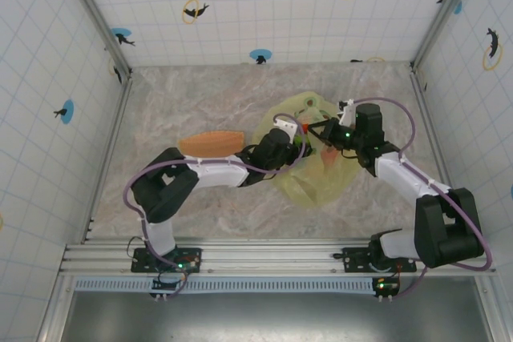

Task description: Place the fruits into the plastic bag

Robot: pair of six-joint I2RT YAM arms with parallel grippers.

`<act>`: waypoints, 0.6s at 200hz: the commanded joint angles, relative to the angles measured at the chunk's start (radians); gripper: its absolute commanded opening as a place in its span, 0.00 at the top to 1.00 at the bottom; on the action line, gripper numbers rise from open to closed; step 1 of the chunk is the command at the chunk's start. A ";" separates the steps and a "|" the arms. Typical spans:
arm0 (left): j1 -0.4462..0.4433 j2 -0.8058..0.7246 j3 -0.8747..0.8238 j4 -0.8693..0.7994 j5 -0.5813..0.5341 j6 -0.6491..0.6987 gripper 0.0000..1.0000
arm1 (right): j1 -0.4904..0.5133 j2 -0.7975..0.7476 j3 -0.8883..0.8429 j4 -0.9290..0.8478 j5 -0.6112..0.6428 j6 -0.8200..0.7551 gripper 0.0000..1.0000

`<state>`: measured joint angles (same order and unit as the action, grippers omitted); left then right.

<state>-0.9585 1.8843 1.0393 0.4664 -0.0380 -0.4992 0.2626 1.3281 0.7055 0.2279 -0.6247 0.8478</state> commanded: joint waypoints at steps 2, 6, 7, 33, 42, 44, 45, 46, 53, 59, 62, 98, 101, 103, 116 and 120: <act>0.005 0.041 0.040 0.106 0.005 -0.049 0.37 | 0.005 -0.001 0.026 0.047 0.000 0.002 1.00; 0.005 0.047 0.044 0.113 0.007 -0.053 0.37 | 0.005 -0.001 0.025 0.047 0.000 0.002 1.00; 0.005 0.049 0.045 0.114 0.007 -0.053 0.37 | 0.005 0.000 0.025 0.048 0.001 0.002 1.00; 0.005 0.082 0.074 0.126 0.009 -0.062 0.35 | 0.004 0.002 0.021 0.052 0.002 0.002 1.00; 0.005 0.091 0.082 0.122 0.010 -0.065 0.33 | 0.004 0.002 0.019 0.053 0.002 0.001 1.00; 0.005 0.093 0.083 0.121 0.009 -0.065 0.33 | 0.004 0.002 0.019 0.053 0.002 0.002 1.00; 0.005 0.095 0.084 0.121 0.010 -0.065 0.33 | 0.004 0.002 0.019 0.053 0.002 0.002 1.00; 0.004 0.095 0.085 0.121 0.011 -0.066 0.33 | 0.003 0.002 0.018 0.053 0.002 0.002 1.00; 0.005 0.100 0.088 0.120 0.012 -0.067 0.31 | 0.004 0.003 0.017 0.053 0.002 0.002 1.00; 0.007 0.102 0.089 0.118 0.013 -0.067 0.30 | 0.004 0.003 0.016 0.053 0.002 0.000 1.00; 0.005 0.102 0.090 0.116 0.013 -0.066 0.29 | 0.002 0.003 0.015 0.053 0.002 0.000 1.00; 0.006 0.069 0.078 0.096 0.015 -0.050 0.21 | -0.005 0.003 0.009 0.053 0.000 -0.001 1.00; 0.005 0.065 0.077 0.095 0.014 -0.049 0.21 | -0.005 0.003 0.009 0.053 0.000 -0.001 1.00; 0.004 0.062 0.075 0.093 0.014 -0.047 0.20 | -0.005 0.005 0.009 0.054 0.000 0.000 1.00; 0.005 0.043 0.067 0.083 0.015 -0.036 0.18 | -0.006 0.006 0.007 0.056 -0.001 0.000 1.00; 0.005 0.036 0.065 0.082 0.015 -0.032 0.17 | -0.005 0.007 0.006 0.057 -0.001 0.000 1.00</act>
<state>-0.9585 1.9694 1.1015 0.5472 -0.0341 -0.5507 0.2604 1.3285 0.7055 0.2501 -0.6247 0.8486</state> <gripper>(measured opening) 0.811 0.043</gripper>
